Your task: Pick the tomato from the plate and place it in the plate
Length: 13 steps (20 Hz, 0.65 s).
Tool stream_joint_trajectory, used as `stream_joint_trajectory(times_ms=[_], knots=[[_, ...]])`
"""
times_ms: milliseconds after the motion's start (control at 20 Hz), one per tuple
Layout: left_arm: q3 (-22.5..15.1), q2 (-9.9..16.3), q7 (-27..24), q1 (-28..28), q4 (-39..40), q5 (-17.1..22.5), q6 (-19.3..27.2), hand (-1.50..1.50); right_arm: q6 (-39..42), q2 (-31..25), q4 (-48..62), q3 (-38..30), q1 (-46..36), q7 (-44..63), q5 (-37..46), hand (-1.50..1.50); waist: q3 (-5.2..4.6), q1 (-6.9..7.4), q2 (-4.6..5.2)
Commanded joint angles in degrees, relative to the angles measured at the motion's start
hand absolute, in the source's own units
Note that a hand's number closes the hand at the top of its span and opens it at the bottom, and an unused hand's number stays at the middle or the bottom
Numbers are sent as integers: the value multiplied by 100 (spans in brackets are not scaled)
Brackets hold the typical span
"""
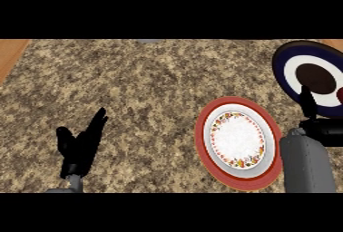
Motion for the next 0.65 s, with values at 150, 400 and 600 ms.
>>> stream_joint_trajectory(times_ms=[150,400,600], knots=[[-132,-64,-32,-6,279,-75,-120,0,-216,107,487,340,-10,322,152,-150,-33,101,44],[-94,-48,-139,291,236,-52,-177,0,-217,109,231,640,490,651,136,-150,-34,49,29],[-42,-65,50,106,101,5,-147,0,-217,110,437,524,251,863,363,-150,-32,73,34]])
